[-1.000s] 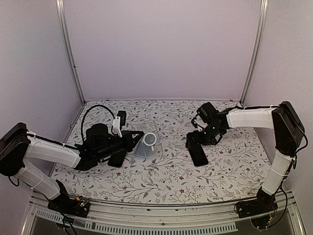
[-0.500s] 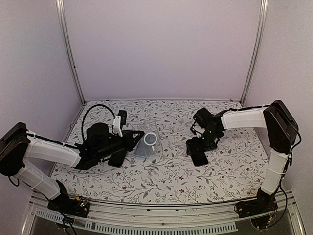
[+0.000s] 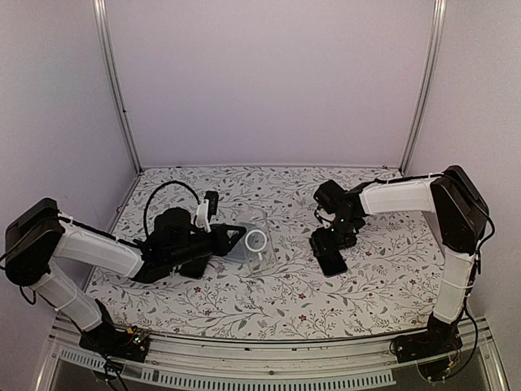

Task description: Put the phone into the phone case

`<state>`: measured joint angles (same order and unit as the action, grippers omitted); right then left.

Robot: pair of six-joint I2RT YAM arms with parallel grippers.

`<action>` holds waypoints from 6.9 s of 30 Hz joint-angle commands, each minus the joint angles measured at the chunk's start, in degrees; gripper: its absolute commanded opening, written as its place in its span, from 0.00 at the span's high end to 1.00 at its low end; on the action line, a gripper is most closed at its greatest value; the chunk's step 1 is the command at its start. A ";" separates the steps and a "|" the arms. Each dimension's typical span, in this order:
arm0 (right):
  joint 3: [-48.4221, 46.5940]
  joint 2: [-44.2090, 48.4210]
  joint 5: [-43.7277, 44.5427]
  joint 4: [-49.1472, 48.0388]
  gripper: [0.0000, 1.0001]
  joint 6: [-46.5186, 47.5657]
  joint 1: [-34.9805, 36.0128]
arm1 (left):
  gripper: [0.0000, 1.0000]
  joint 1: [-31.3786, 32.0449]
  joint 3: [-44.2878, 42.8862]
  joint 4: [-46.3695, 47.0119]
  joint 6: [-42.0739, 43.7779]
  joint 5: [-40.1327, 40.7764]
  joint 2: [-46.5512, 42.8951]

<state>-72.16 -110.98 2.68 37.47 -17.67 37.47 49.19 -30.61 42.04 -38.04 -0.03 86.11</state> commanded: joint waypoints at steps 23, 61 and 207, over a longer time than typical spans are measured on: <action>-0.46 1.68 -0.45 2.08 0.05 -0.10 2.27 | 1.00 2.67 -22.24 -13.81 -24.30 -4.09 26.97; -3.69 -6.30 -2.06 6.90 0.29 4.25 -0.21 | 0.40 2.66 -26.21 -26.10 -27.48 -4.74 25.98; -2.70 -6.97 -24.57 -15.08 0.91 5.12 0.82 | 0.65 3.28 -33.43 -29.12 -26.68 2.56 34.39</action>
<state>-76.14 -115.92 -21.15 23.20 -12.86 36.45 52.80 -64.03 16.32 -63.29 2.02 119.07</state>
